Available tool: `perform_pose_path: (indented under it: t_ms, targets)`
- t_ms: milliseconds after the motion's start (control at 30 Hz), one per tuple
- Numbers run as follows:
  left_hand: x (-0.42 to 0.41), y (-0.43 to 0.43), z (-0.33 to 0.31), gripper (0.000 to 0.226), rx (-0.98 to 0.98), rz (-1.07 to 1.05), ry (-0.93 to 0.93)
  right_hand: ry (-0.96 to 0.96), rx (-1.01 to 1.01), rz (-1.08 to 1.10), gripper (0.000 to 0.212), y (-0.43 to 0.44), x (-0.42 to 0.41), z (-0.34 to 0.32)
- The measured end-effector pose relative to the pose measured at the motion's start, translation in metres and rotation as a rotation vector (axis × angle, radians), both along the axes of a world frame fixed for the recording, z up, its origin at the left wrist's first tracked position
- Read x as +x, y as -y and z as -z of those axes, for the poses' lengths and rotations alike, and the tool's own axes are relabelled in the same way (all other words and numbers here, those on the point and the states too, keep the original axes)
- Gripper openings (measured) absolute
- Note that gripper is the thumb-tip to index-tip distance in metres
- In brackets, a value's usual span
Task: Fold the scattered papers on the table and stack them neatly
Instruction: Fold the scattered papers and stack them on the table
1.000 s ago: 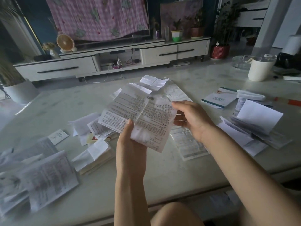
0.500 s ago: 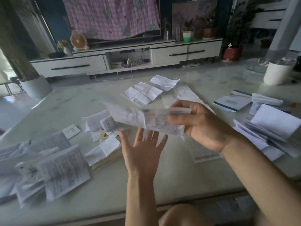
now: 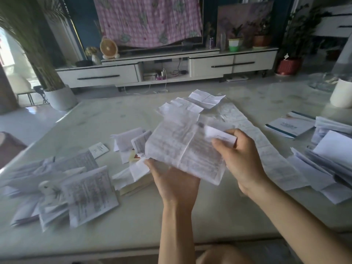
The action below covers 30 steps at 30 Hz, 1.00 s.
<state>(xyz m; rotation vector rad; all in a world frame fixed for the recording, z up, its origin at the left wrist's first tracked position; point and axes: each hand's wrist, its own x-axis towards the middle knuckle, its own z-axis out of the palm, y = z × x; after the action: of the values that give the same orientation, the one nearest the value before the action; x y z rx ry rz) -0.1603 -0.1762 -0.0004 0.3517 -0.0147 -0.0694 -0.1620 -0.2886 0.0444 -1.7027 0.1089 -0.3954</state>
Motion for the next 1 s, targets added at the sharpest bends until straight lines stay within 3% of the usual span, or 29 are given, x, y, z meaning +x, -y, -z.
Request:
perform_pose_path:
  t_ms: [67,200,267,367,467,567,733,867,1000]
  targets:
    - [-0.004,0.002,-0.007,0.088,0.128,0.02,0.049,0.023,-0.065,0.105,0.006,0.004,0.007,0.004]
    - [-0.006,0.007,-0.009,0.036,0.412,-0.052,0.136,-0.031,-0.324,0.171,0.026,0.012,0.02,0.009]
    - [-0.007,0.007,-0.011,0.026,0.48,-0.078,0.075,-0.005,-0.446,0.155,0.042,0.021,0.023,0.0]
    - [-0.009,0.006,-0.012,0.021,0.625,-0.102,0.045,-0.106,-0.288,-0.121,0.053,0.036,0.017,-0.021]
    - [-0.011,0.006,-0.013,0.021,0.739,-0.113,0.057,-0.193,-0.204,-0.359,0.034,0.049,0.013,-0.028]
    - [-0.009,0.005,-0.01,0.013,0.796,-0.125,0.081,-0.166,-0.208,-0.36,0.021,0.059,0.016,-0.024]
    - [-0.01,0.001,-0.011,0.016,0.816,-0.057,0.11,-0.229,-0.01,-0.373,0.024,0.066,0.017,-0.021]
    - [-0.01,0.0,-0.01,0.016,0.842,-0.075,0.086,-0.268,0.012,-0.448,0.021,0.068,0.014,-0.021]
    - [-0.01,0.0,-0.011,0.015,0.86,-0.091,0.064,-0.209,-0.018,-0.348,0.028,0.068,0.018,-0.02]
